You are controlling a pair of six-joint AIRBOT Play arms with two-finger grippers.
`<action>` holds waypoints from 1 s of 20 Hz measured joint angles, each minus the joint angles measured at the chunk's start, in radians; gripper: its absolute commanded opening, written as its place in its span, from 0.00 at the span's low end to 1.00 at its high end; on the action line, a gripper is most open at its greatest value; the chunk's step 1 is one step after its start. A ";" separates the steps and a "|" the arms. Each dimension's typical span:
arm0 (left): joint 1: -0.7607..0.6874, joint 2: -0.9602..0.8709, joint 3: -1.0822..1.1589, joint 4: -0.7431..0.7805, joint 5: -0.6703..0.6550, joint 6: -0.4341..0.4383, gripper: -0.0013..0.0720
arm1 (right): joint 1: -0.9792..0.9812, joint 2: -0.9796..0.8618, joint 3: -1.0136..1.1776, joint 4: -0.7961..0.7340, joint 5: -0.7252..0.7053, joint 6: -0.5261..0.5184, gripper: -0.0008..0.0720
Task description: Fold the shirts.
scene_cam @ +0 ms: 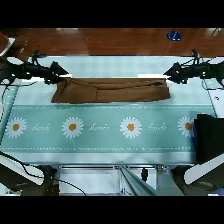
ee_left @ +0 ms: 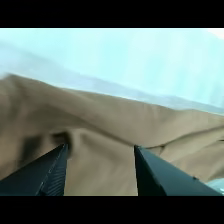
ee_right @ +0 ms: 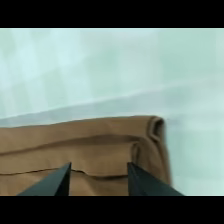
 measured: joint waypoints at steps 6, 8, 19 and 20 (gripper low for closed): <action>0.080 0.191 -0.127 0.187 -0.077 -0.022 0.71 | -0.099 0.017 -0.014 -0.090 0.119 0.018 0.58; 0.066 0.298 -0.256 0.198 0.009 -0.021 0.71 | -0.097 0.018 -0.054 -0.099 0.112 0.023 0.58; -0.155 0.525 -0.550 0.199 0.277 -0.017 0.71 | 0.048 -0.023 -0.106 -0.060 0.017 0.038 0.43; -0.172 0.526 -0.553 0.194 0.289 -0.017 0.71 | 0.063 -0.026 -0.108 -0.063 0.031 0.036 0.13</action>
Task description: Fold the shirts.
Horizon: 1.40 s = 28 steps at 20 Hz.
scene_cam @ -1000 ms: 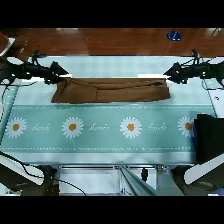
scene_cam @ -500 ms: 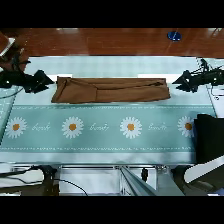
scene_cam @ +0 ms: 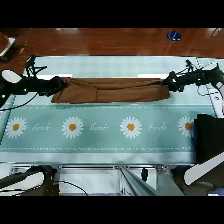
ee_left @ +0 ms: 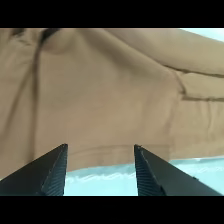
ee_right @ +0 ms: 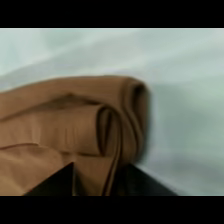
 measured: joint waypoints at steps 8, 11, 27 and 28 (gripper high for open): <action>-0.114 0.004 -0.006 -0.038 0.005 -0.001 0.05 | 0.028 0.158 -0.010 -0.004 0.127 -0.077 0.04; -0.210 0.003 -0.006 -0.056 0.031 -0.001 0.05 | 0.014 0.353 -0.084 -0.080 0.156 -0.094 0.04; -0.874 -0.557 0.539 -0.163 0.072 -0.127 0.05 | 0.006 1.198 -0.551 -0.050 0.158 -0.050 0.04; -0.901 -0.583 0.560 -0.183 0.069 -0.130 0.05 | 0.006 1.204 -0.553 -0.042 0.157 -0.047 0.04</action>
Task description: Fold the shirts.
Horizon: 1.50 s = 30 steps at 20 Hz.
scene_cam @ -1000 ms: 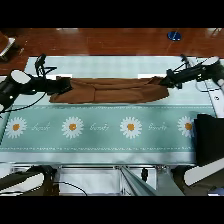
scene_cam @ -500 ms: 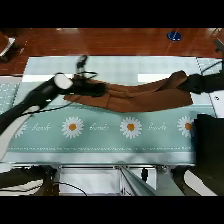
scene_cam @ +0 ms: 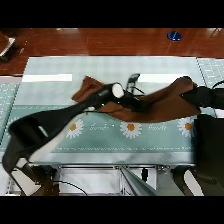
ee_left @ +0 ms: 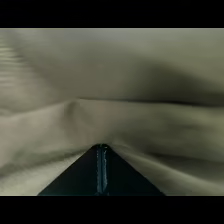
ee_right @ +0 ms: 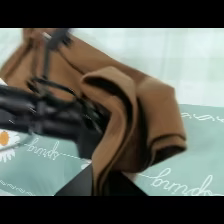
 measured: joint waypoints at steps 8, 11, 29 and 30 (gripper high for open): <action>0.166 0.064 0.050 0.039 -0.158 0.000 0.05 | 0.045 0.000 -0.005 0.017 -0.030 0.025 0.04; 0.379 0.198 0.034 0.143 -0.286 -0.002 0.05 | 0.155 -0.069 0.009 0.032 -0.097 0.035 0.04; 0.820 1.232 -0.833 0.230 -0.237 0.017 0.05 | 0.721 -1.191 0.846 0.131 -0.327 0.128 0.58; 0.817 1.236 -0.871 0.219 -0.198 0.014 0.05 | 0.723 -1.209 0.859 0.156 -0.315 0.125 0.58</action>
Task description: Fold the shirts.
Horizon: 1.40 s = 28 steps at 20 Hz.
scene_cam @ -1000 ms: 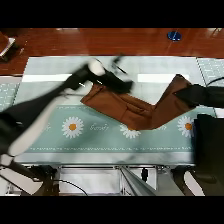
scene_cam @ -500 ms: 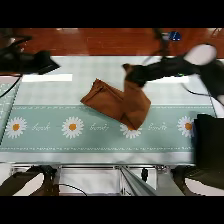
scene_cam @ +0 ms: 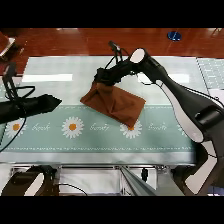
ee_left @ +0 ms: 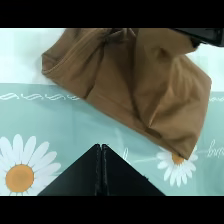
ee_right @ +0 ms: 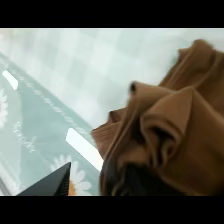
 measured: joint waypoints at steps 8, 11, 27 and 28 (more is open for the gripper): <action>-0.009 -0.025 -0.165 -0.056 0.118 -0.007 0.05 | -0.191 0.146 0.032 -0.013 0.311 -0.021 0.58; -0.009 -0.025 -0.179 -0.060 0.110 -0.008 0.05 | -0.294 0.355 -0.056 -0.204 0.398 -0.020 0.58; -0.011 -0.024 -0.187 -0.064 0.111 -0.008 0.05 | -0.477 0.886 -1.357 -0.039 -0.276 0.087 0.58; -0.011 -0.024 -0.187 -0.064 0.111 -0.008 0.05 | -0.478 0.842 -1.342 0.006 -0.264 0.047 0.58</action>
